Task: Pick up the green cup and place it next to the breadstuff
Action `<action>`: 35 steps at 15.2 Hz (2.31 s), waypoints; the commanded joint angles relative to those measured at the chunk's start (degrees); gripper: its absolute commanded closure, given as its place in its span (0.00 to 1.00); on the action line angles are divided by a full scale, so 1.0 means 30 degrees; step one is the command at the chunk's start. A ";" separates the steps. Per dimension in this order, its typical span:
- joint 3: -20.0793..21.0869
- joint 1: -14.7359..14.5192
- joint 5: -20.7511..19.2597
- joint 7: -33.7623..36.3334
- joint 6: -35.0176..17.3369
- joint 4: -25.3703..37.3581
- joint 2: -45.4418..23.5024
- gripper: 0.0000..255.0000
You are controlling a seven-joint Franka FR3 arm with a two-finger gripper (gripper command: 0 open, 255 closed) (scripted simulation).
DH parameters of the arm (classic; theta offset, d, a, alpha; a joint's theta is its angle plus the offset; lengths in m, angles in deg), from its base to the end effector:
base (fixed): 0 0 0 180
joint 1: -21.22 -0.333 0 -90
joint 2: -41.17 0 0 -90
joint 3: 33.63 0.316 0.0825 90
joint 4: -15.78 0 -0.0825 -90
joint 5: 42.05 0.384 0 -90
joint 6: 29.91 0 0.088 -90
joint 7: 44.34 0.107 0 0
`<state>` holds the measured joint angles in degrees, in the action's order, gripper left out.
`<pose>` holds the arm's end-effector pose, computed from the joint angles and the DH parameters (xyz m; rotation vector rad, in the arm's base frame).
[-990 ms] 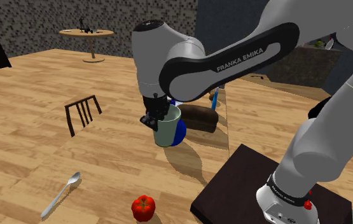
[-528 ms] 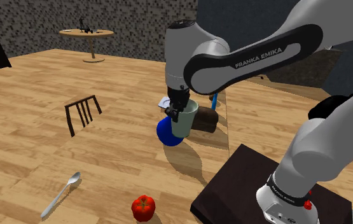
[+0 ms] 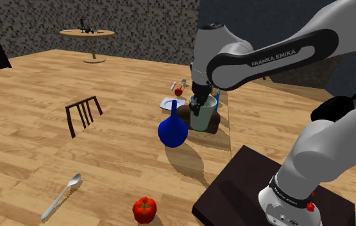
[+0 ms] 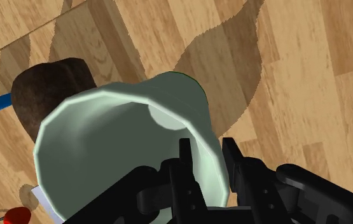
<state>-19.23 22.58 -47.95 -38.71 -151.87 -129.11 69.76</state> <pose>0.3921 0.0884 0.4506 2.9337 0.2290 0.1659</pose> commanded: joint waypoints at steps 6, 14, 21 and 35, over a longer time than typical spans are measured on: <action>-0.2862 0.1343 -0.0980 -0.3517 -0.0506 -0.1345 0.1376 1.00; -0.6206 0.3189 -0.2423 -0.7488 -0.1284 -0.1678 0.1582 1.00; -0.9146 0.4571 -0.3353 -1.0993 -0.2107 -0.0699 0.0396 1.00; -1.0695 0.5096 -0.3969 -1.1948 -0.6000 -0.1943 -0.2034 1.00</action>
<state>-51.21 37.88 -59.78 -74.68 -168.85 -134.65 64.31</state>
